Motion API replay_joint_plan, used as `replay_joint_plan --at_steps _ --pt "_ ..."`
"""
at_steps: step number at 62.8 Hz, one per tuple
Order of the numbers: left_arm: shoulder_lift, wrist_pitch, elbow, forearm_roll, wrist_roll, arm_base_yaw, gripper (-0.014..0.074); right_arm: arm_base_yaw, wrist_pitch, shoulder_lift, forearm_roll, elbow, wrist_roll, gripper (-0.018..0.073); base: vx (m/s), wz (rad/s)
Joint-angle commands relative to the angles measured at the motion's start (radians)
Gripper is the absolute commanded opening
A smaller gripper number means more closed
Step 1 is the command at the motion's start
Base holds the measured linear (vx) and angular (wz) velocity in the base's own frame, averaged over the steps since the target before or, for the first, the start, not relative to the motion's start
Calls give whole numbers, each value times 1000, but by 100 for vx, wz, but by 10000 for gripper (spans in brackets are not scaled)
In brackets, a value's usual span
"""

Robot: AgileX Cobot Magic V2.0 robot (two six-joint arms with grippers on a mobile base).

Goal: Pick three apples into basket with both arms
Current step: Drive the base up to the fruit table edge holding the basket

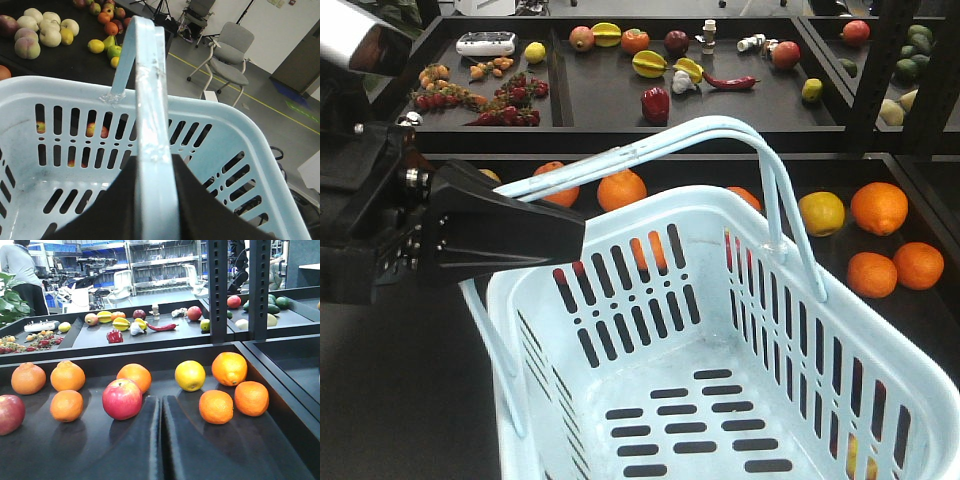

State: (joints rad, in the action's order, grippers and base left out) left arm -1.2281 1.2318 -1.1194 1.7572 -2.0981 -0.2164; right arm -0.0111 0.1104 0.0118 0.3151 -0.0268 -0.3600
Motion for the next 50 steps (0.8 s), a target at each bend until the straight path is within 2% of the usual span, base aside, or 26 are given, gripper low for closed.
replay_joint_plan --at_steps 1,50 --pt "26 135 -24 18 -2 -4 -6 2 -72 12 12 -14 9 -5 0 0" --pt "26 113 -24 9 -2 -4 -6 2 -72 12 12 -14 9 -5 0 0"
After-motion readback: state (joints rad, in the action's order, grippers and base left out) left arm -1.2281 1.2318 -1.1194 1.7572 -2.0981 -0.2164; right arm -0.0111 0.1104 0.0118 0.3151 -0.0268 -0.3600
